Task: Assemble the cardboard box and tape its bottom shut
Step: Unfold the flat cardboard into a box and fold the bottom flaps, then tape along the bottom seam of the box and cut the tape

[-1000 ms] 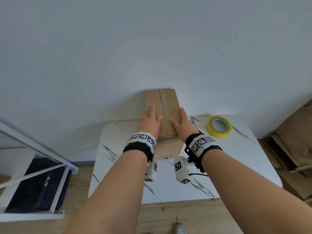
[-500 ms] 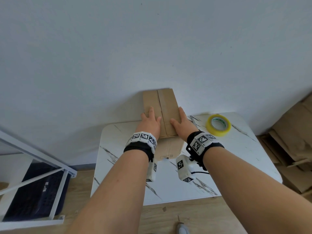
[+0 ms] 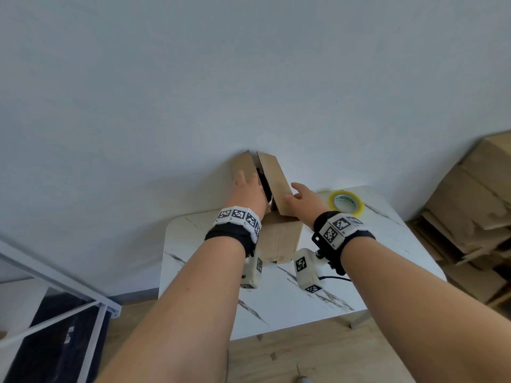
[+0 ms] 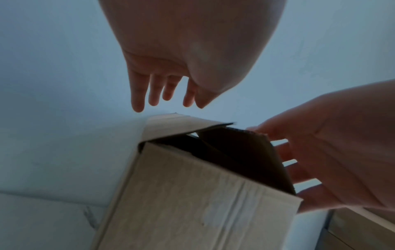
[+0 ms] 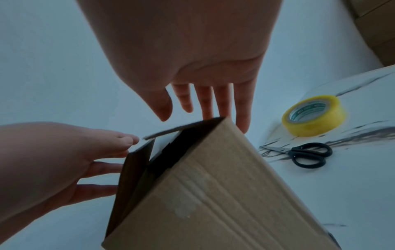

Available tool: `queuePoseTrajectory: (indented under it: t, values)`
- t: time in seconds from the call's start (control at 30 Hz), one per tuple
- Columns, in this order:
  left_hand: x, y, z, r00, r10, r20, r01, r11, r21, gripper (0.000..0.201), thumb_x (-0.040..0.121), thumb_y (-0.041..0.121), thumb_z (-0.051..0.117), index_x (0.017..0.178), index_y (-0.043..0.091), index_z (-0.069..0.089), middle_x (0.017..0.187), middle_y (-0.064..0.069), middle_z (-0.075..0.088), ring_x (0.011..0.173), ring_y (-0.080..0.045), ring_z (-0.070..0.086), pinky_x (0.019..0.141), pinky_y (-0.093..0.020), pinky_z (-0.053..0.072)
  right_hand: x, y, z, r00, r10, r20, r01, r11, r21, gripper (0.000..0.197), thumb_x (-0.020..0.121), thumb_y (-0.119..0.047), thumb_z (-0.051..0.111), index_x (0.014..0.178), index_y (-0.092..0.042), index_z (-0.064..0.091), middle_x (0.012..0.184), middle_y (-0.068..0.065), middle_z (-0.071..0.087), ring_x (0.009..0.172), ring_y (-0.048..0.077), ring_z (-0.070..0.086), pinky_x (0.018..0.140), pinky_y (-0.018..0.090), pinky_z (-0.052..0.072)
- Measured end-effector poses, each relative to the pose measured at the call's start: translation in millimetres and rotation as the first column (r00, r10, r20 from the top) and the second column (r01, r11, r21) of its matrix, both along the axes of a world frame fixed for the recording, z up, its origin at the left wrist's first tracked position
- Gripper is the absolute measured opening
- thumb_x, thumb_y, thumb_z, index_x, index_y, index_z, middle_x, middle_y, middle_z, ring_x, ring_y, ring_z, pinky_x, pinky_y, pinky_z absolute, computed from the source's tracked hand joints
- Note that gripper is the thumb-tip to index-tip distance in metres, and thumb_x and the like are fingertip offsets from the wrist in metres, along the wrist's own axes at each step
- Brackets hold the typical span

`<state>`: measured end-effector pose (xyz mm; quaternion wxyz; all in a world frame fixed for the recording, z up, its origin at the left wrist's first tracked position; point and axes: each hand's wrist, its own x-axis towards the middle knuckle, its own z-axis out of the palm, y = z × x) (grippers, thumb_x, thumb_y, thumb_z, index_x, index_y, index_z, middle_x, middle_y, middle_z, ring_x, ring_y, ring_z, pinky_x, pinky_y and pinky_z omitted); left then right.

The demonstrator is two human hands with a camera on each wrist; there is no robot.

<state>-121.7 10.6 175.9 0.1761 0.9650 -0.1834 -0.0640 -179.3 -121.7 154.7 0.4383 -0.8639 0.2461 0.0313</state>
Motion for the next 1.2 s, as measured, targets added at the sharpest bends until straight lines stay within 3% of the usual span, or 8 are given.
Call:
queuePoseTrajectory:
  t: [0.13, 0.23, 0.3, 0.5, 0.67, 0.8, 1.1, 1.2]
  values:
    - [-2.6, -12.1, 3.9, 0.999, -0.017, 0.032, 0.018, 0.999, -0.040, 0.039, 0.100, 0.016, 0.033, 0.139, 0.013, 0.037, 0.153, -0.010, 0.022, 0.131, -0.029, 0.038, 0.095, -0.039, 0.040, -17.1, -8.6, 5.5, 0.999, -0.051, 0.007, 0.051, 0.997, -0.057, 0.053, 0.098, -0.032, 0.045, 0.148, -0.023, 0.032, 0.143, 0.009, 0.048, 0.124, 0.027, 0.052, 0.102, 0.036, 0.043]
    - [-10.2, -28.5, 9.6, 0.994, -0.084, 0.076, 0.087, 0.996, -0.032, 0.035, 0.100, 0.018, 0.032, 0.133, 0.012, 0.040, 0.143, -0.011, 0.034, 0.123, -0.029, 0.044, 0.094, -0.042, 0.043, -29.1, -26.4, 7.7, 0.997, -0.075, 0.004, 0.075, 0.993, -0.090, 0.049, 0.099, -0.020, 0.043, 0.147, -0.018, 0.033, 0.137, 0.011, 0.052, 0.116, 0.028, 0.056, 0.087, 0.030, 0.044]
    - [-15.0, -42.3, 12.6, 0.987, -0.112, 0.113, 0.115, 0.993, -0.018, 0.037, 0.100, 0.019, 0.032, 0.137, 0.013, 0.037, 0.140, -0.010, 0.036, 0.122, -0.028, 0.045, 0.091, -0.041, 0.044, -35.5, -42.5, 8.2, 0.996, -0.093, -0.007, 0.092, 0.989, -0.115, 0.050, 0.098, -0.010, 0.040, 0.147, -0.016, 0.034, 0.139, 0.012, 0.051, 0.115, 0.030, 0.057, 0.087, 0.032, 0.045]
    - [-24.4, -99.0, 13.4, 0.983, -0.155, 0.102, 0.159, 0.987, -0.030, 0.053, 0.099, 0.012, 0.036, 0.149, 0.015, 0.021, 0.159, -0.009, 0.012, 0.144, -0.025, 0.021, 0.111, -0.036, 0.031, -45.7, -104.6, 1.1, 0.992, -0.120, -0.046, 0.107, 0.971, -0.214, 0.052, 0.094, -0.006, 0.034, 0.144, -0.019, 0.042, 0.131, 0.012, 0.057, 0.107, 0.028, 0.060, 0.085, 0.031, 0.048]
    - [-28.5, -155.8, -1.4, 0.990, -0.140, 0.005, 0.140, 0.990, 0.006, 0.061, 0.092, 0.004, 0.039, 0.149, 0.016, 0.021, 0.158, -0.007, 0.011, 0.143, -0.024, 0.022, 0.109, -0.037, 0.034, -49.2, -168.1, -14.1, 0.989, -0.110, -0.099, 0.087, 0.974, -0.211, 0.051, 0.092, -0.007, 0.044, 0.141, -0.020, 0.045, 0.135, 0.007, 0.054, 0.114, 0.026, 0.057, 0.090, 0.033, 0.048]
    - [-26.3, -186.1, -27.7, 0.994, -0.087, -0.070, 0.090, 0.995, 0.046, 0.060, 0.093, 0.005, 0.041, 0.148, 0.017, 0.022, 0.158, -0.005, 0.012, 0.142, -0.023, 0.024, 0.107, -0.036, 0.035, -38.8, -203.6, -34.7, 0.983, -0.029, -0.180, -0.014, 0.972, -0.234, 0.052, 0.090, -0.006, 0.045, 0.140, -0.019, 0.046, 0.132, 0.007, 0.056, 0.111, 0.025, 0.057, 0.084, 0.030, 0.047]
    - [-14.0, -215.1, -83.7, 0.980, -0.022, -0.199, 0.046, 0.992, 0.117, 0.055, 0.091, 0.003, 0.039, 0.145, 0.013, 0.029, 0.150, -0.008, 0.028, 0.135, -0.026, 0.035, 0.106, -0.038, 0.039, -3.6, -237.1, -86.0, 0.939, 0.103, -0.329, -0.183, 0.958, -0.222, 0.056, 0.093, -0.010, 0.044, 0.147, -0.024, 0.038, 0.146, 0.001, 0.046, 0.120, 0.023, 0.055, 0.082, 0.025, 0.040]
    - [-8.2, -221.7, -98.4, 0.967, 0.003, -0.254, 0.034, 0.989, 0.141, 0.062, 0.089, 0.004, 0.042, 0.148, 0.012, 0.024, 0.152, -0.009, 0.026, 0.137, -0.027, 0.033, 0.109, -0.041, 0.037, 9.6, -244.3, -98.5, 0.917, 0.144, -0.372, -0.241, 0.943, -0.230, 0.058, 0.093, -0.009, 0.043, 0.149, -0.023, 0.035, 0.143, 0.003, 0.049, 0.109, 0.023, 0.058, 0.078, 0.025, 0.041]
